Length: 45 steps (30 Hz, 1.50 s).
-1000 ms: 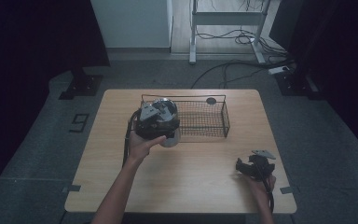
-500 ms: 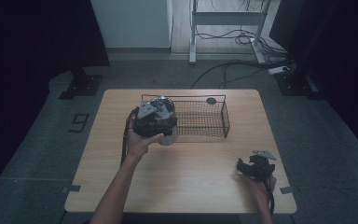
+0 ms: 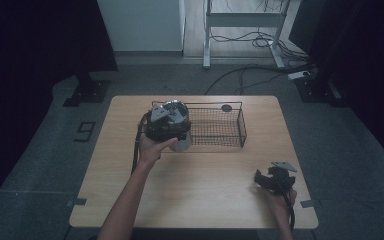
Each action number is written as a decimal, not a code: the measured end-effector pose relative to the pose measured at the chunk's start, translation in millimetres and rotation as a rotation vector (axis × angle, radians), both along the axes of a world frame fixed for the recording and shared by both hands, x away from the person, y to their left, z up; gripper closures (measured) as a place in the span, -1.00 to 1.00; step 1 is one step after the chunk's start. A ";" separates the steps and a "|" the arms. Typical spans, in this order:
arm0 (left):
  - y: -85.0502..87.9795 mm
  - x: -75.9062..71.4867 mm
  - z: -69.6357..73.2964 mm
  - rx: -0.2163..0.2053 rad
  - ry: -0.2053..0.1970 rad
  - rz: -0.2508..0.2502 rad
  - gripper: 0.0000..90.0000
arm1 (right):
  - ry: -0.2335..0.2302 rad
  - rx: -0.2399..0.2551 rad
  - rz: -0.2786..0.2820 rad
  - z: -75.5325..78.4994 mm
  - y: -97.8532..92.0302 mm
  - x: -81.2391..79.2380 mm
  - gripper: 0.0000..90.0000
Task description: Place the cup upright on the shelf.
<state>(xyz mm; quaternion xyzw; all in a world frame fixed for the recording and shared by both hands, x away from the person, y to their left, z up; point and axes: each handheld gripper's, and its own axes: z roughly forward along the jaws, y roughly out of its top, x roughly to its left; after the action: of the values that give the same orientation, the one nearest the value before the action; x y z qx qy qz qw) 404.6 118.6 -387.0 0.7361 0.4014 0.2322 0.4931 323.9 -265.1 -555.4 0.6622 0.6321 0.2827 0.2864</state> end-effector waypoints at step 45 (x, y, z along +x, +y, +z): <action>-22.4 54.1 24.0 0.009 0.001 -0.001 -0.91 | -0.005 -0.001 -0.003 -0.3 -0.8 -0.9 -0.72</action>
<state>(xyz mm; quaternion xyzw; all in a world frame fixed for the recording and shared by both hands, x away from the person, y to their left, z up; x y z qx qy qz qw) 458.7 96.2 -362.9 0.7386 0.4002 0.2334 0.4898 323.0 -265.8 -555.6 0.6625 0.6304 0.2834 0.2888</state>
